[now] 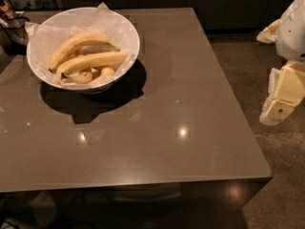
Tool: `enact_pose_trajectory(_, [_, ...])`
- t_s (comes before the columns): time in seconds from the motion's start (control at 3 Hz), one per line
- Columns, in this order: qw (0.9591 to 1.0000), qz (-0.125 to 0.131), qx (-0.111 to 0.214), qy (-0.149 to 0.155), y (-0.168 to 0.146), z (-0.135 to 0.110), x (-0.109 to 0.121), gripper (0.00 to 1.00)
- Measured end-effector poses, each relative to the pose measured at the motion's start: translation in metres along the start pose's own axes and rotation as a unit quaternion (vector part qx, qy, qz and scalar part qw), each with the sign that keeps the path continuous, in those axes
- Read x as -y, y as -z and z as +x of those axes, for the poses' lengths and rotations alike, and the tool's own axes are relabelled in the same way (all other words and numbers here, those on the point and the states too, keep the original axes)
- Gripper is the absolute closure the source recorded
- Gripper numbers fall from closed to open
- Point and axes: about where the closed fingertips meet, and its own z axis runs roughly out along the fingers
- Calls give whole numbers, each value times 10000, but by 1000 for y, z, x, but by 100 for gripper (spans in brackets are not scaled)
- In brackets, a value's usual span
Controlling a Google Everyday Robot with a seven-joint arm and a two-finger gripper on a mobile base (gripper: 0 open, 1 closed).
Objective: Pick banana from white bowl
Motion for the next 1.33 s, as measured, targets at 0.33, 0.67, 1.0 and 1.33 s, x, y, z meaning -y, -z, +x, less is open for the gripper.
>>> enact_pose_trajectory(0.33, [10000, 12, 4, 11, 1, -2, 1, 0])
enact_pose_trajectory(0.67, [9998, -31, 3, 205, 4, -19, 10, 0])
enact_pose_trajectory(1.0, [9982, -93, -4, 596, 4, -45, 22, 0])
enact_pose_trajectory(1.33, [9948, 94, -23, 1016, 9, -74, 28, 0])
